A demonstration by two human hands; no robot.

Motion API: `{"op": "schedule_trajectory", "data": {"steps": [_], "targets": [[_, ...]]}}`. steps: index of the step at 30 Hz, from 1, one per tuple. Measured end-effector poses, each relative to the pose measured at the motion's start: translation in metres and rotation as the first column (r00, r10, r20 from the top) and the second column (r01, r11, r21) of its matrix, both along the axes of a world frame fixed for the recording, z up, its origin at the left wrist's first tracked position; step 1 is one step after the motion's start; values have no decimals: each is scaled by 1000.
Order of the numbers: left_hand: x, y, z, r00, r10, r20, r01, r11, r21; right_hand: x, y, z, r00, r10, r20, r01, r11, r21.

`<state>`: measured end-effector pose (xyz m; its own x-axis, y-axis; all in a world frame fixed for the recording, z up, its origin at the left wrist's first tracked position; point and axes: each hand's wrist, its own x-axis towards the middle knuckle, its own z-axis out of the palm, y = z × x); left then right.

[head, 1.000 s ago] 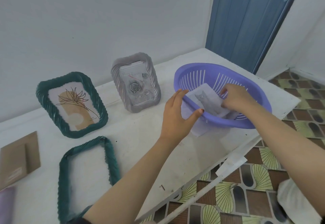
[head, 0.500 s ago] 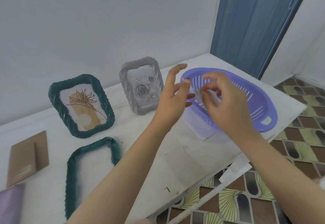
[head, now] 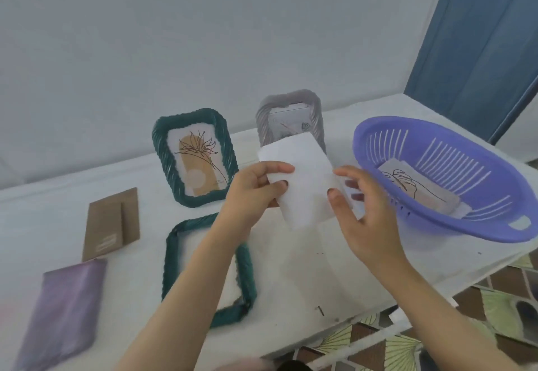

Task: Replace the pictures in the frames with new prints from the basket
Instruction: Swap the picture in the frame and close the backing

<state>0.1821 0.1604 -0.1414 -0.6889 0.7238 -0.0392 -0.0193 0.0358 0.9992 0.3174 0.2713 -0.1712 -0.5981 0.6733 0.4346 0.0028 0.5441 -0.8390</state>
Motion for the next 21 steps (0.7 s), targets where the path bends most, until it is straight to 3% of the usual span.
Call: {"op": "schedule_trajectory", "data": {"steps": [2, 3, 7, 13, 17, 21], "targets": [[-8, -22, -1, 999, -44, 13, 44, 999, 5, -11, -6, 0, 993, 92, -80, -114, 934, -338], [-12, -33, -2, 998, -66, 19, 66, 998, -2, -16, -10, 1, 986, 125, -109, -160, 891, -425], [-23, -79, -7, 997, -64, 36, 66, 995, -69, -36, -34, -1, 957, 268, -109, -281, 770, -573], [-34, -137, -22, 999, 37, 22, -29, 955, -296, -69, -72, -21, 915, 395, 84, -266, 747, -610], [-36, -158, -43, 979, 154, -134, -200, 858, -472, -79, -89, -36, 886, 411, 214, -236, 798, -555], [-37, -166, -59, 941, 231, -249, -330, 797, -507, -82, -98, -42, 864, 379, 330, -227, 881, -416]]}}
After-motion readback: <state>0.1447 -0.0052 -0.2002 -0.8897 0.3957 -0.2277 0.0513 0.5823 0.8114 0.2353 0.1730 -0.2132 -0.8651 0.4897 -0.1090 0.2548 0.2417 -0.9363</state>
